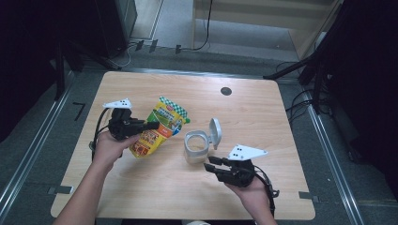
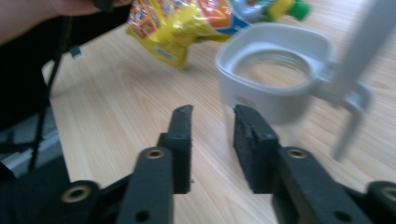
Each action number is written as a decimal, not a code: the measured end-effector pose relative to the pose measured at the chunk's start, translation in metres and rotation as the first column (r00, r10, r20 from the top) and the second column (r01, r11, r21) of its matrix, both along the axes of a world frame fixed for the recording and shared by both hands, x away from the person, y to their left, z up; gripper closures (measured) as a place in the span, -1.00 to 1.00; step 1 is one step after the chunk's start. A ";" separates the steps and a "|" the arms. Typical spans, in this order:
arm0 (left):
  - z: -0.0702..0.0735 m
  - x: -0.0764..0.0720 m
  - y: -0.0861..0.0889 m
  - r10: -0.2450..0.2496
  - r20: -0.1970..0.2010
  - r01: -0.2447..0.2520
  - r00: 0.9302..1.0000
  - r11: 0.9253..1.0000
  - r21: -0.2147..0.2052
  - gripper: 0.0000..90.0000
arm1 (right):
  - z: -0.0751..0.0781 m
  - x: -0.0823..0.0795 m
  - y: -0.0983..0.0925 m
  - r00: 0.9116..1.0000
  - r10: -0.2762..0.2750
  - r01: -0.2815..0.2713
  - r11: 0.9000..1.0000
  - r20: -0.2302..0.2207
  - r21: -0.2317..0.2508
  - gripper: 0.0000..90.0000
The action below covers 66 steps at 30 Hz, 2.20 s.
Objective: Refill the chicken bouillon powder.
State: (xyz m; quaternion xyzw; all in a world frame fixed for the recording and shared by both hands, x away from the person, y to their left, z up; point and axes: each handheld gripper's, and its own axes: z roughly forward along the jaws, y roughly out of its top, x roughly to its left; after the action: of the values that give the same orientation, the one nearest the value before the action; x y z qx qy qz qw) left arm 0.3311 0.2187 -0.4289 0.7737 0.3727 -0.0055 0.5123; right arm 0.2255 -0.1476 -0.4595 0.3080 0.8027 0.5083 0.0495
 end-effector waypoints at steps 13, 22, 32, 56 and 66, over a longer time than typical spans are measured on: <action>0.007 0.000 -0.008 0.041 -0.016 -0.040 0.999 0.999 0.026 1.00 | 0.005 0.003 0.087 0.998 0.062 -0.062 0.998 -0.003 0.014 0.91; 0.005 -0.001 -0.006 0.046 -0.017 -0.045 0.999 0.998 0.032 1.00 | -0.001 0.018 0.150 0.996 0.086 -0.085 0.996 -0.010 0.030 0.92; -0.002 -0.006 -0.008 0.077 -0.022 -0.077 0.997 0.997 0.017 1.00 | -0.007 0.030 0.188 0.997 0.078 -0.077 0.996 -0.018 0.035 0.95; -0.007 -0.009 -0.012 0.149 -0.087 -0.152 0.985 0.988 -0.034 1.00 | -0.018 0.035 0.211 0.999 0.036 -0.036 0.998 0.000 0.059 1.00; -0.011 -0.010 -0.010 0.149 -0.136 -0.154 0.980 0.988 -0.030 1.00 | -0.022 0.040 0.207 1.000 -0.028 0.028 0.999 0.002 0.018 1.00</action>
State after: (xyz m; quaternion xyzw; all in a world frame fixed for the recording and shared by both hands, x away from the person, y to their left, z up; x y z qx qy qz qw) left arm 0.3208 0.2090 -0.4396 0.7306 0.4637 -0.0254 0.5006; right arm 0.2659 0.0594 -0.4814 0.3189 0.7938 0.5149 0.0548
